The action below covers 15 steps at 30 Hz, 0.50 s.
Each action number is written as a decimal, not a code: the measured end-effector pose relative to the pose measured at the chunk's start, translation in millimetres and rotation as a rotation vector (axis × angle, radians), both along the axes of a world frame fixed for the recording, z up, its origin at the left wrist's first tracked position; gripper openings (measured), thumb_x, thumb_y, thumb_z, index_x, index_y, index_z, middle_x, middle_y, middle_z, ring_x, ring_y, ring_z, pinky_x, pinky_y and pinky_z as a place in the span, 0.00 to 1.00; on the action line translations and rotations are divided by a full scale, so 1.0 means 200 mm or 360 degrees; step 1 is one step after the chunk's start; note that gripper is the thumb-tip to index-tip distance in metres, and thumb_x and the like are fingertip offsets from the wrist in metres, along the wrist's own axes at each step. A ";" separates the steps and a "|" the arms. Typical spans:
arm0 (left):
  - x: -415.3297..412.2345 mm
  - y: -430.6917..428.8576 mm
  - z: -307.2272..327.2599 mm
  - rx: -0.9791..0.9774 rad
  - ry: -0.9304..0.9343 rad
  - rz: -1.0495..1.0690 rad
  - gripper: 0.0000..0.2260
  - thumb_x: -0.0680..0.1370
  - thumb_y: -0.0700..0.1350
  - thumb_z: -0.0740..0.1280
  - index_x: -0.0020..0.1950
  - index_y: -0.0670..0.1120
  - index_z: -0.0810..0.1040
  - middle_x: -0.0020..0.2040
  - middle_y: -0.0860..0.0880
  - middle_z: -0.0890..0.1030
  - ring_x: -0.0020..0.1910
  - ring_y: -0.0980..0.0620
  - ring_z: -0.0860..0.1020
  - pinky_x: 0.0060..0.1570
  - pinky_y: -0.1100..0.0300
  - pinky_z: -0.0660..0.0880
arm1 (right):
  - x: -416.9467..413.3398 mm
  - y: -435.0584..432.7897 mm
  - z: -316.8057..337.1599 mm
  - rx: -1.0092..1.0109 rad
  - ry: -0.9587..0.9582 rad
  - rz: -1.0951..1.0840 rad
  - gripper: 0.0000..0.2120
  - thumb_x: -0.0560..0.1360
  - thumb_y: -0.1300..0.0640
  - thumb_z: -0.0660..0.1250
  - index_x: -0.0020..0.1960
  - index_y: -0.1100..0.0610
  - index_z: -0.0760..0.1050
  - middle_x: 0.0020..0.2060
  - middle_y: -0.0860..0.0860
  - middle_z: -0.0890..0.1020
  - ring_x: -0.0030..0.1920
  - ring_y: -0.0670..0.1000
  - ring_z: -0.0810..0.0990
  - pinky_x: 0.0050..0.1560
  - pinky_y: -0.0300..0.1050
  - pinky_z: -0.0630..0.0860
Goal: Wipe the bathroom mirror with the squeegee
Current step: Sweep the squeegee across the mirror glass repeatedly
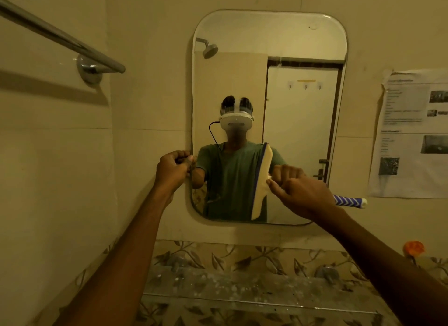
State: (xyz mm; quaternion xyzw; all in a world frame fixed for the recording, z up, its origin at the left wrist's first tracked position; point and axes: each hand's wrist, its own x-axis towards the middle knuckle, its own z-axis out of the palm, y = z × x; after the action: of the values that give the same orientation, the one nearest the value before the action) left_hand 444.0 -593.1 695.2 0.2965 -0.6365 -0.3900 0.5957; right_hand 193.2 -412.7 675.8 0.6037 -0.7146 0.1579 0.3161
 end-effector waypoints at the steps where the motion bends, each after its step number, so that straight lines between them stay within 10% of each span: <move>1: 0.01 -0.01 0.01 0.0007 -0.0023 -0.0020 0.06 0.78 0.41 0.67 0.55 0.45 0.79 0.51 0.44 0.82 0.51 0.47 0.81 0.44 0.58 0.79 | 0.04 -0.03 0.01 -0.0017 -0.0005 0.0046 0.34 0.74 0.30 0.35 0.40 0.48 0.74 0.43 0.50 0.80 0.38 0.45 0.76 0.33 0.38 0.67; 4: 0.03 -0.01 0.06 -0.0032 -0.0054 -0.0062 0.09 0.78 0.43 0.67 0.56 0.42 0.80 0.53 0.43 0.83 0.52 0.48 0.82 0.45 0.58 0.80 | 0.25 -0.17 0.08 -0.0051 0.0149 0.0124 0.41 0.73 0.29 0.34 0.56 0.54 0.75 0.55 0.56 0.78 0.52 0.54 0.77 0.44 0.45 0.73; 15: -0.02 0.03 0.21 -0.0139 0.0024 0.0108 0.08 0.78 0.41 0.67 0.57 0.44 0.78 0.44 0.51 0.81 0.42 0.57 0.80 0.40 0.63 0.78 | 0.25 -0.24 0.23 0.0019 0.0116 0.0136 0.32 0.77 0.30 0.44 0.50 0.54 0.75 0.48 0.51 0.78 0.46 0.51 0.76 0.45 0.45 0.70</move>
State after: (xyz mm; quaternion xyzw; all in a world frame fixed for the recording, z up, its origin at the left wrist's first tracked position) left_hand 440.9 -587.1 737.8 0.2887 -0.6379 -0.3437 0.6257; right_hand 243.1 -460.4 722.1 0.6409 -0.6771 0.1449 0.3312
